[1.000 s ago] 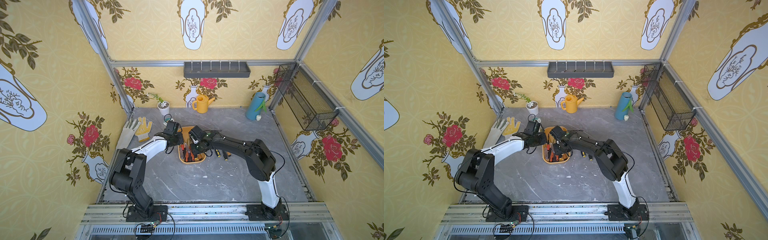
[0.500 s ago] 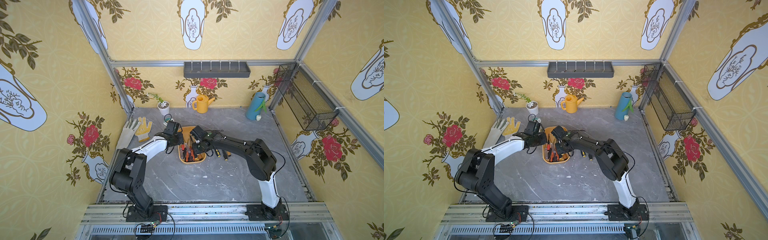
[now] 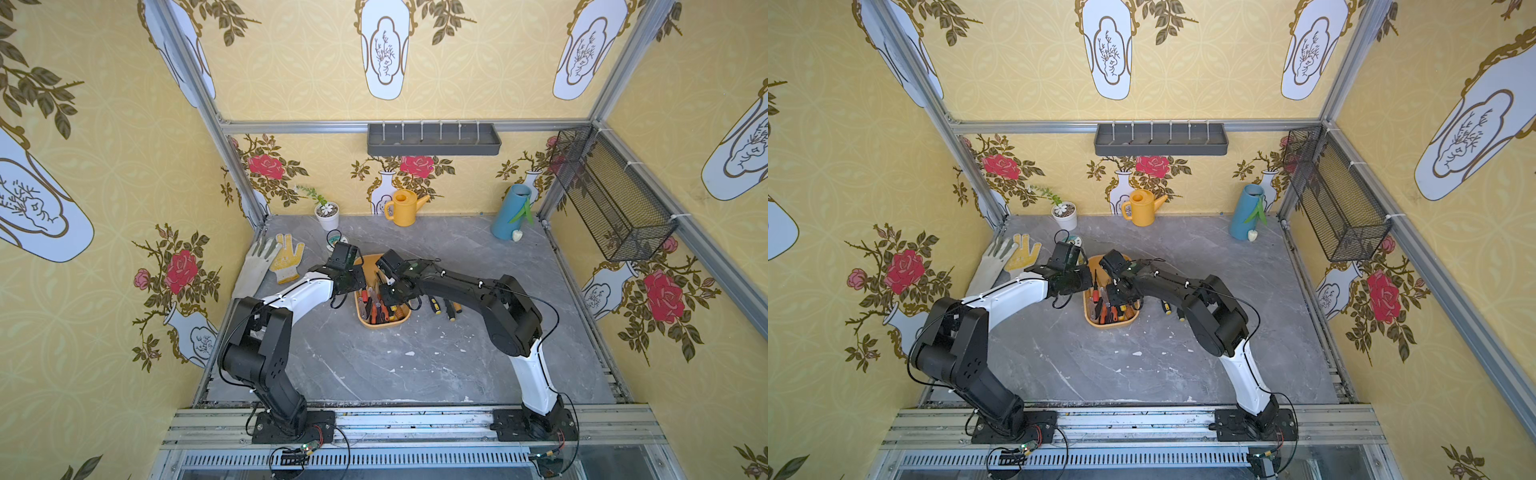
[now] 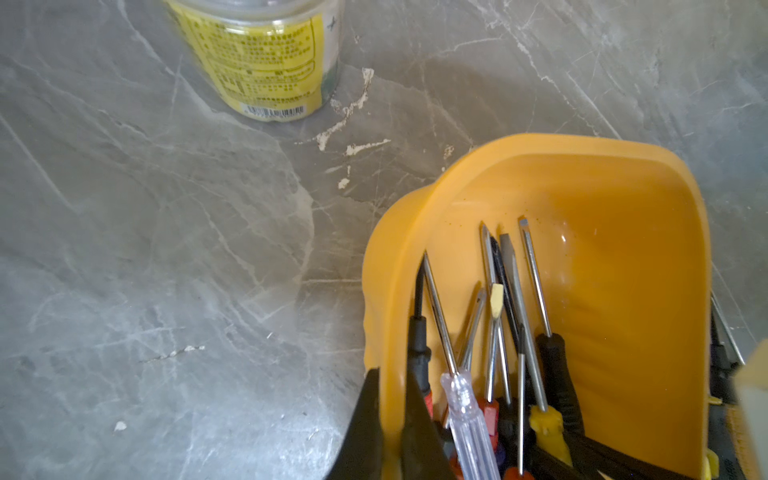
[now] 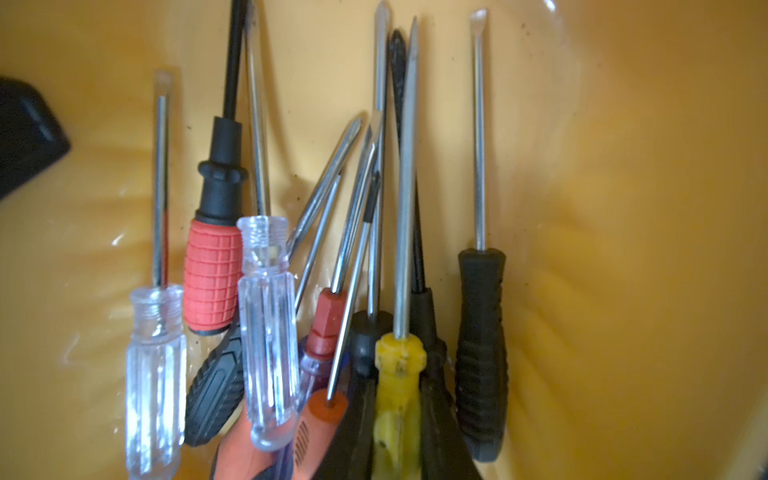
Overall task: Take out the screwdriver from the storage box
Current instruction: Pick up the screwdriver from the storage box.
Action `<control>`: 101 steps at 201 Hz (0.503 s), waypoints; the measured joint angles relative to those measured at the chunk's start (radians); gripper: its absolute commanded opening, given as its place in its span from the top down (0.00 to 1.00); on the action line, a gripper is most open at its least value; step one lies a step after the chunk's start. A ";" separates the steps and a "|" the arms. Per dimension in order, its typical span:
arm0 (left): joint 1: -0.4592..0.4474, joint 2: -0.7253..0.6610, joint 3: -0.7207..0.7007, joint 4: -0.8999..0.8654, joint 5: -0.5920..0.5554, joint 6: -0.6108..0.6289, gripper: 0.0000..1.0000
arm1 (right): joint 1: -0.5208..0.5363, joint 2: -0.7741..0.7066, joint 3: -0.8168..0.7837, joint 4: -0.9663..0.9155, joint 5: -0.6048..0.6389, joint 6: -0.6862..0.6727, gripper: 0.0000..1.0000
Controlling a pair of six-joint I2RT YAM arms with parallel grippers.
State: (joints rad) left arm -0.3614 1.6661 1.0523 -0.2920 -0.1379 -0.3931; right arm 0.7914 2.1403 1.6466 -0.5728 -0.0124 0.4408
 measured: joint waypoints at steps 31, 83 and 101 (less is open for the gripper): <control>-0.002 0.000 0.000 0.000 0.003 0.001 1.00 | -0.002 -0.026 -0.014 -0.017 0.000 0.000 0.82; -0.002 0.002 0.000 0.002 0.003 0.001 1.00 | -0.008 -0.082 -0.020 -0.016 -0.014 -0.001 0.90; -0.002 0.008 0.002 0.002 0.003 0.001 1.00 | -0.008 -0.097 -0.026 0.004 -0.019 -0.001 1.00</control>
State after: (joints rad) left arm -0.3630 1.6737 1.0542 -0.2905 -0.1352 -0.3923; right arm 0.7834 2.0430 1.6207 -0.5690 -0.0315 0.4400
